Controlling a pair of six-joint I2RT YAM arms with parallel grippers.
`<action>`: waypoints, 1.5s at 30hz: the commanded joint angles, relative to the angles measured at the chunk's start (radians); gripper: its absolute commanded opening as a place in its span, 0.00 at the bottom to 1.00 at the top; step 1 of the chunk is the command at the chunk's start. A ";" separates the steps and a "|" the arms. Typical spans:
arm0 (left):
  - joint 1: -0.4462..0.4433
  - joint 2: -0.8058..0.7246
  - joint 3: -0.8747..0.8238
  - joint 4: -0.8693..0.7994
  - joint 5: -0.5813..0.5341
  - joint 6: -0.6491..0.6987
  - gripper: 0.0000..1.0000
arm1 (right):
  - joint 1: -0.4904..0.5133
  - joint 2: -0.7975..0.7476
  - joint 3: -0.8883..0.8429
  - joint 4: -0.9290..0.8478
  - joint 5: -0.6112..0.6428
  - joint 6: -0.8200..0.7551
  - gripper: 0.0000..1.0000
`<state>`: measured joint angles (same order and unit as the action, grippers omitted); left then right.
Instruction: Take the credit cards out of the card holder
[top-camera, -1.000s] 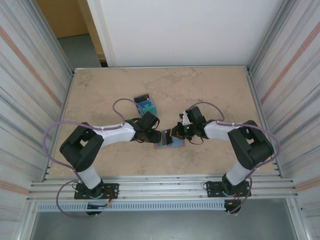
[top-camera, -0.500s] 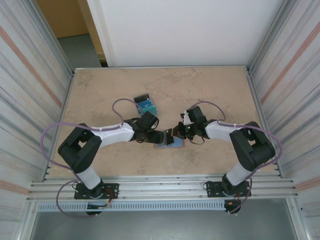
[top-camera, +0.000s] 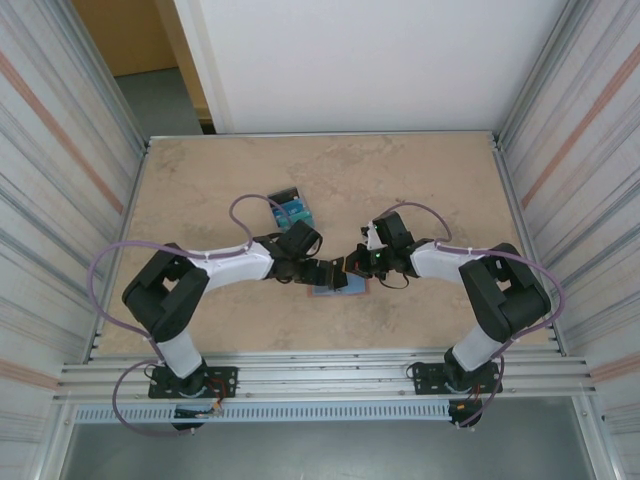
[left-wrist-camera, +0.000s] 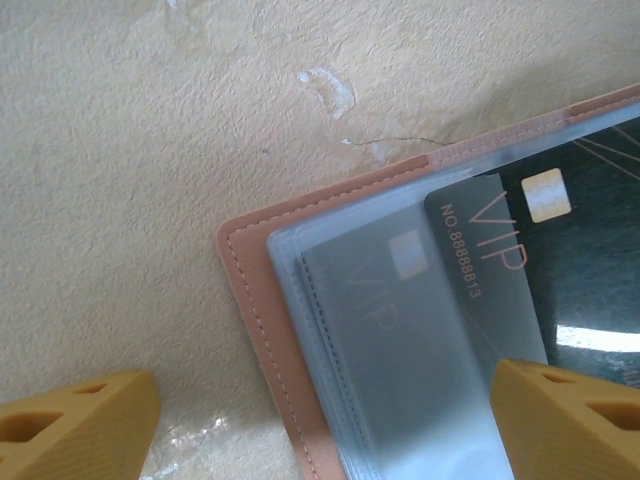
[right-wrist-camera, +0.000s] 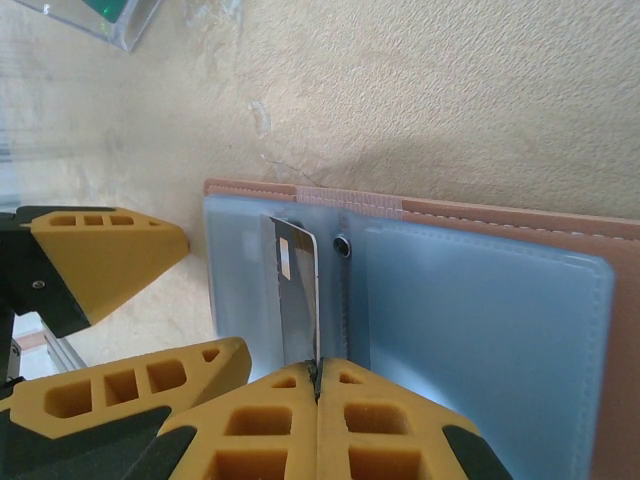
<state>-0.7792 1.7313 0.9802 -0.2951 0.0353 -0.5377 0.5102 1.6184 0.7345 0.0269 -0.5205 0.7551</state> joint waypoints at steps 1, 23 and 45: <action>-0.006 0.048 0.004 0.000 0.023 0.014 0.87 | 0.005 -0.014 -0.016 -0.003 0.010 0.008 0.03; -0.006 0.054 -0.034 0.017 0.036 0.001 0.86 | 0.040 0.067 -0.014 0.125 -0.057 0.070 0.13; 0.027 -0.001 -0.063 0.013 0.018 -0.011 0.84 | 0.019 -0.071 0.020 -0.115 0.068 -0.045 0.00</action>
<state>-0.7650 1.7164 0.9531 -0.2649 0.0429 -0.5457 0.5362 1.5864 0.7277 0.0116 -0.5060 0.7597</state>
